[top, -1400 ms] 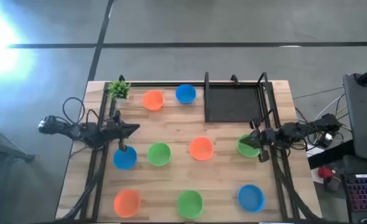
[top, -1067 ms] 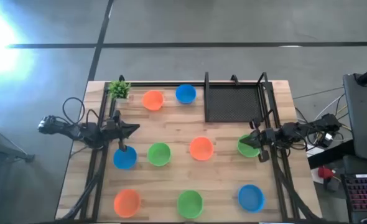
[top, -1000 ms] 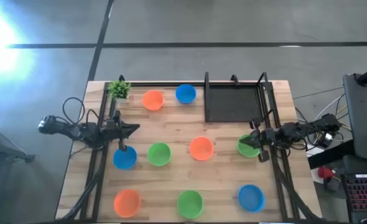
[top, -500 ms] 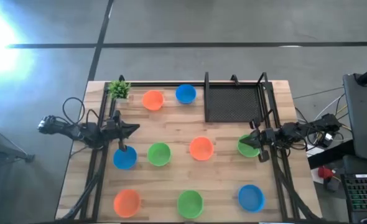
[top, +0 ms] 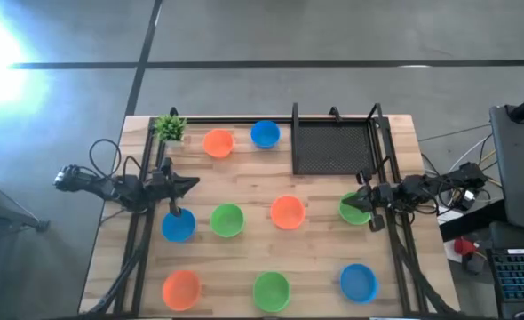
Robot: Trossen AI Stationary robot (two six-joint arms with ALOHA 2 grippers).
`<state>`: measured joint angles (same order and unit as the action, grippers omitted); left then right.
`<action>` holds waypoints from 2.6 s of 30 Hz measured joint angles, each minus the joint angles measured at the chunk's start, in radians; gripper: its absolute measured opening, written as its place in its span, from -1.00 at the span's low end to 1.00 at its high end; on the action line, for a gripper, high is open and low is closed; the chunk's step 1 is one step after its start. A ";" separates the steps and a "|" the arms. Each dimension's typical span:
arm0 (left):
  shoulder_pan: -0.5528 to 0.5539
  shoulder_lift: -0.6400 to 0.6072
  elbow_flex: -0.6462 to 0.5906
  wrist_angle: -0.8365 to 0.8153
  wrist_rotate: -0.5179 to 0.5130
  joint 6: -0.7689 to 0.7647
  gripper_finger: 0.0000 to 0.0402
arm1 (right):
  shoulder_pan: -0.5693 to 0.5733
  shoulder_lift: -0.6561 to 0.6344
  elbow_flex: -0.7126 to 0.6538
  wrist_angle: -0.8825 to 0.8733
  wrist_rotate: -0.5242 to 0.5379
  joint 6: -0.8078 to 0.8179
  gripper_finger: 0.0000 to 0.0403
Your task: Pick & Place Mini bowls
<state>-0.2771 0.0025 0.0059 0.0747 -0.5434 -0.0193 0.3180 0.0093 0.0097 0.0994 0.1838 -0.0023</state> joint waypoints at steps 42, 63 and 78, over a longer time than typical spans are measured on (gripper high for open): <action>0.000 0.000 0.000 0.000 0.000 0.000 -1.00 | 0.000 0.000 0.000 0.482 0.003 -0.272 -0.96; 0.000 0.000 0.000 0.000 0.000 0.000 -1.00 | -0.001 0.000 0.000 0.492 0.343 -0.426 -0.96; 0.000 0.000 0.000 0.008 0.000 0.000 -1.00 | -0.001 0.001 0.033 0.446 0.349 -0.342 -0.96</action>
<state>-0.2771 0.0025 0.0059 0.0827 -0.5435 -0.0193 0.3172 0.0105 0.0429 0.5457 0.5331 -0.3447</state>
